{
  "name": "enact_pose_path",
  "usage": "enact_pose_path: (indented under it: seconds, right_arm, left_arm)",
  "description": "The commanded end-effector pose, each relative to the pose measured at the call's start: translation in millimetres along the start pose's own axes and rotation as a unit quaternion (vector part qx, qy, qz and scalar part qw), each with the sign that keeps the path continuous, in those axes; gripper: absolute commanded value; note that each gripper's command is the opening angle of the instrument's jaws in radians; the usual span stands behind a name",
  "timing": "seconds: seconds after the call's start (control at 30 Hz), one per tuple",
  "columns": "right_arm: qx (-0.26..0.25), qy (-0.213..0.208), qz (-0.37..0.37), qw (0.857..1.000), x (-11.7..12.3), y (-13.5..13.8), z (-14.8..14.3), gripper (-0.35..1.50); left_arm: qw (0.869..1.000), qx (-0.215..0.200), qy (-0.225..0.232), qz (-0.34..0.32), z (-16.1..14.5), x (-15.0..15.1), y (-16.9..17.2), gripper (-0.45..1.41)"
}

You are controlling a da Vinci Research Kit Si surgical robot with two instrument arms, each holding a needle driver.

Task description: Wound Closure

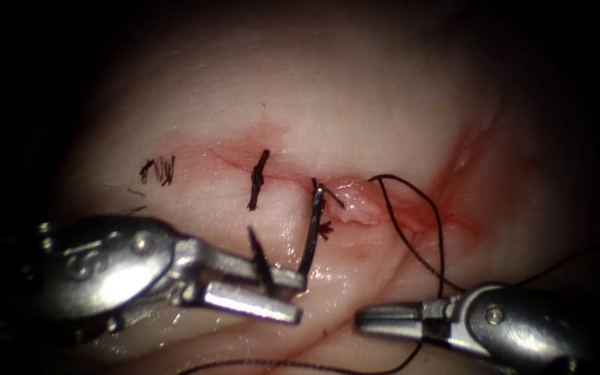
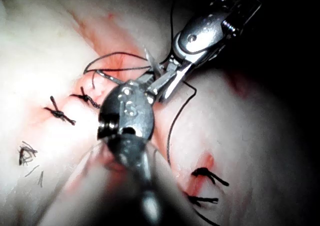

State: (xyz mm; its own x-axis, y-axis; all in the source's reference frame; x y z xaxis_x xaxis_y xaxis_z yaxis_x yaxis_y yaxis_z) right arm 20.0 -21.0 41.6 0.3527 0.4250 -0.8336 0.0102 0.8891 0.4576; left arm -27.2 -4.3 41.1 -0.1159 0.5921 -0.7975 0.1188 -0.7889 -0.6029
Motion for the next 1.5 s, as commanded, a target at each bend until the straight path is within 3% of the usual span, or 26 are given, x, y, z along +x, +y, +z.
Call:
enact_pose_path:
  seconds: [0.03,0.13,0.23,0.3,0.37,0.43,0.6,0.8,0.93,1.13,1.17,1.2,1.27,1.3,1.43,1.5]
  right_arm:
    - [-0.008,-0.003,0.002,1.0,-0.3,0.5,0.9,-0.16]
    - [-0.027,-0.01,0.006,1.0,-0.2,1.2,1.2,-0.16]
    - [-0.049,-0.001,0.036,0.998,0.1,2.1,1.2,0.14]
    - [-0.05,0.038,0.092,0.994,0.3,2.8,0.8,0.22]
    - [-0.045,0.064,0.133,0.988,0.6,4.0,0.0,0.21]
    - [-0.046,0.067,0.157,0.984,0.7,5.2,-1.0,-0.01]
    - [-0.04,0.069,0.229,0.97,0.0,5.9,-1.5,-0.13]
    - [-0.037,0.033,0.277,0.96,-1.3,5.1,-0.8,-0.21]
    - [-0.04,0.002,0.28,0.959,-2.0,4.5,-0.4,-0.16]
    - [-0.063,-0.028,0.284,0.956,-2.5,4.7,-0.7,0.16]
    - [-0.069,-0.03,0.292,0.953,-2.7,5.0,-1.0,0.36]
    - [-0.069,-0.03,0.292,0.953,-2.7,5.0,-1.0,0.36]
    - [-0.076,-0.019,0.316,0.946,-2.8,5.4,-1.3,0.78]
    - [-0.078,-0.016,0.323,0.943,-2.9,5.5,-1.5,0.89]
    - [-0.082,-0.014,0.331,0.94,-2.8,6.3,-2.3,1.01]
    - [-0.108,-0.014,0.34,0.934,-2.4,6.9,-3.2,1.08]
  left_arm:
    - [1.0,0.001,0.001,0.006,0.7,-0.1,-0.4,-0.45]
    - [0.999,0.006,0.002,0.033,1.2,0.4,-0.3,-0.45]
    - [0.997,0.024,-0.005,0.069,2.1,0.2,-0.6,-0.45]
    - [0.995,0.036,-0.017,0.097,2.7,-0.1,-1.0,-0.45]
    - [0.991,0.047,-0.03,0.124,3.1,-0.5,-1.4,-0.45]
    - [0.981,0.069,-0.054,0.172,3.2,-0.8,-2.2,-0.45]
    - [0.965,0.104,-0.062,0.234,2.7,0.4,-3.2,-0.45]
    - [0.957,0.123,-0.036,0.261,2.0,3.8,-3.8,-0.45]
    - [0.953,0.127,-0.031,0.272,1.8,5.5,-3.7,-0.45]
    - [0.948,0.128,-0.027,0.291,1.9,6.2,-3.2,-0.45]
    - [0.947,0.125,-0.025,0.294,2.1,5.8,-2.8,-0.45]
    - [0.947,0.125,-0.025,0.294,2.1,5.8,-2.8,-0.45]
    - [0.946,0.121,-0.024,0.301,2.4,4.7,-2.4,-0.45]
    - [0.945,0.121,-0.024,0.304,2.5,4.1,-2.2,-0.45]
    - [0.939,0.113,-0.048,0.321,3.3,0.6,-1.9,-0.45]
    - [0.937,0.109,-0.06,0.328,3.6,-0.9,-2.1,-0.45]
